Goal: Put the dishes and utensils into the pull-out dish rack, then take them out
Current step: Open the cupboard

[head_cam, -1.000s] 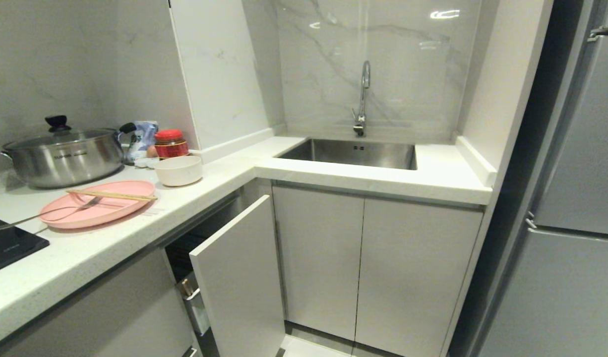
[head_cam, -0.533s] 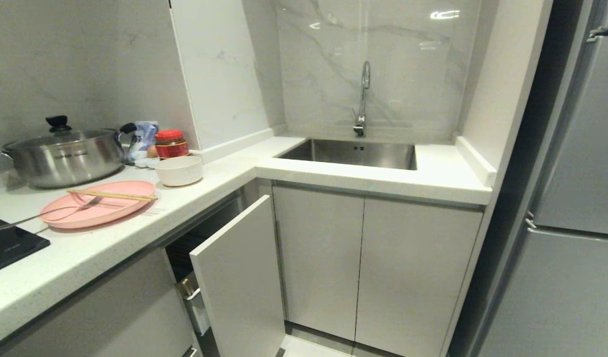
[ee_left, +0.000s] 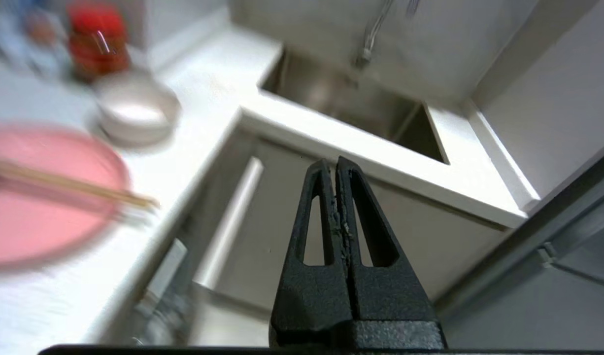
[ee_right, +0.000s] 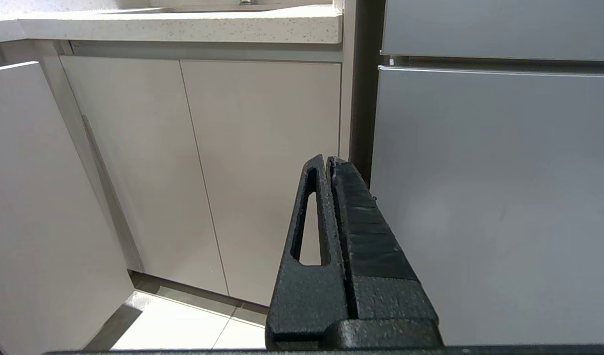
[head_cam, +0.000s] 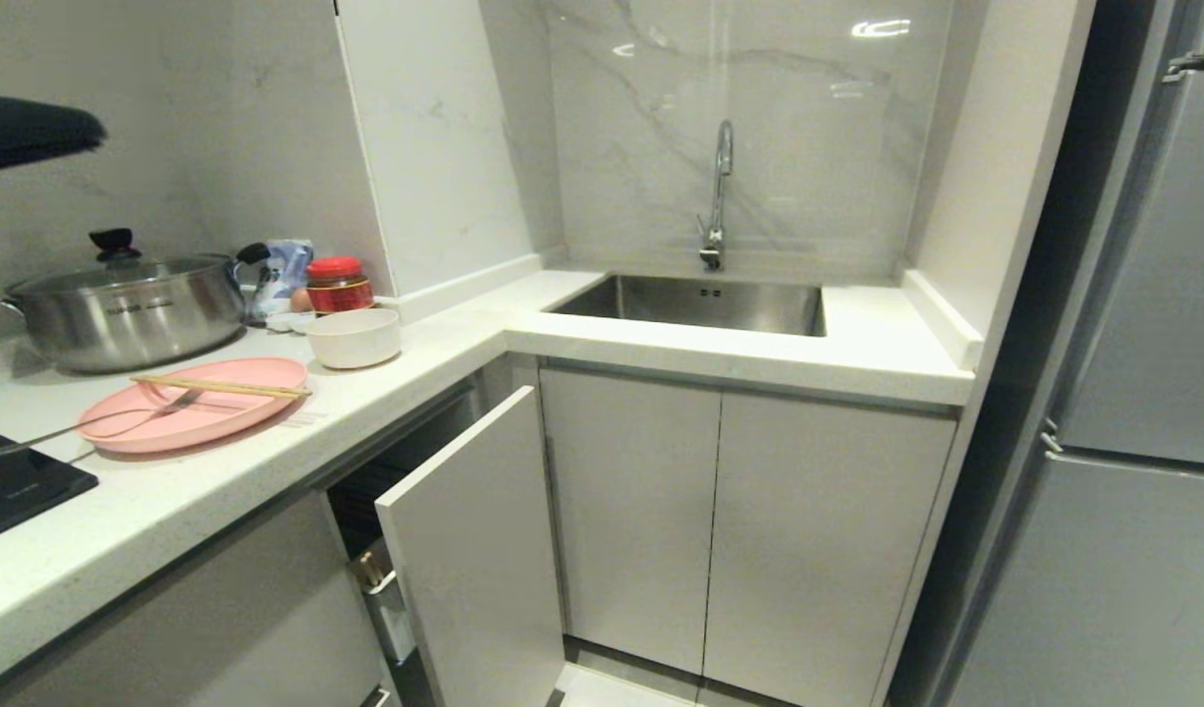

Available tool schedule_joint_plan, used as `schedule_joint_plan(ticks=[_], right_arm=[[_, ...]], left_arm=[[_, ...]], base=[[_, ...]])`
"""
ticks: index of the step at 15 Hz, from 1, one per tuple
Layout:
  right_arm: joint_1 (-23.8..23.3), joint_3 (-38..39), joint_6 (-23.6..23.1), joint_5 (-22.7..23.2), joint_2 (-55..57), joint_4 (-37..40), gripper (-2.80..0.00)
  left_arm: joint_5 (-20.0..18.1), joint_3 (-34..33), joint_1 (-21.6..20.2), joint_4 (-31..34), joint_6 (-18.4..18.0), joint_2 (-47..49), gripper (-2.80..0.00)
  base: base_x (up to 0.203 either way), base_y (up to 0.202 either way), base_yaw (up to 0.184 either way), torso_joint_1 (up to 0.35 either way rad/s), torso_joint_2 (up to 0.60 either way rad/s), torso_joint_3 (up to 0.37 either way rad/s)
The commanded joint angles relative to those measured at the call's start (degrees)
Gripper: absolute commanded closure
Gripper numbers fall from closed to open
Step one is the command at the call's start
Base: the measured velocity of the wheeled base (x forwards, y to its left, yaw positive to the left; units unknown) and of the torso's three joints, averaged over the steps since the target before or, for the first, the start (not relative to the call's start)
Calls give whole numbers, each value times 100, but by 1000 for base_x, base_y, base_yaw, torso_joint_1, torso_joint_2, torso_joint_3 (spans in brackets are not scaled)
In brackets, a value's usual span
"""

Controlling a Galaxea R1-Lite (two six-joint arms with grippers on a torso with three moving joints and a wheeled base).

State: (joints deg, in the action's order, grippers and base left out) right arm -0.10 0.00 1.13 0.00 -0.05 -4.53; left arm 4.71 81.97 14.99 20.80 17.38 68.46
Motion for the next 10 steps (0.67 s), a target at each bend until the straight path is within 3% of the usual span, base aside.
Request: schedule_joint_plan(ticks=[1, 3, 5, 10], right_arm=[[1, 149, 2, 0, 5, -4, 0], [1, 149, 2, 0, 5, -4, 0], [1, 149, 2, 0, 5, -4, 0], [1, 149, 2, 0, 5, -4, 0]], left_arm=[[930, 140, 677, 80, 674, 1040, 0], [1550, 177, 877, 162, 1112, 1632, 0], [1863, 236, 914, 198, 1310, 2122, 0], [2062, 369, 649, 135, 1613, 3204, 0]], base=[[0, 0, 0, 0, 0, 0], [0, 0, 0, 0, 0, 0], [0, 0, 0, 0, 0, 0], [0, 0, 0, 0, 0, 0]])
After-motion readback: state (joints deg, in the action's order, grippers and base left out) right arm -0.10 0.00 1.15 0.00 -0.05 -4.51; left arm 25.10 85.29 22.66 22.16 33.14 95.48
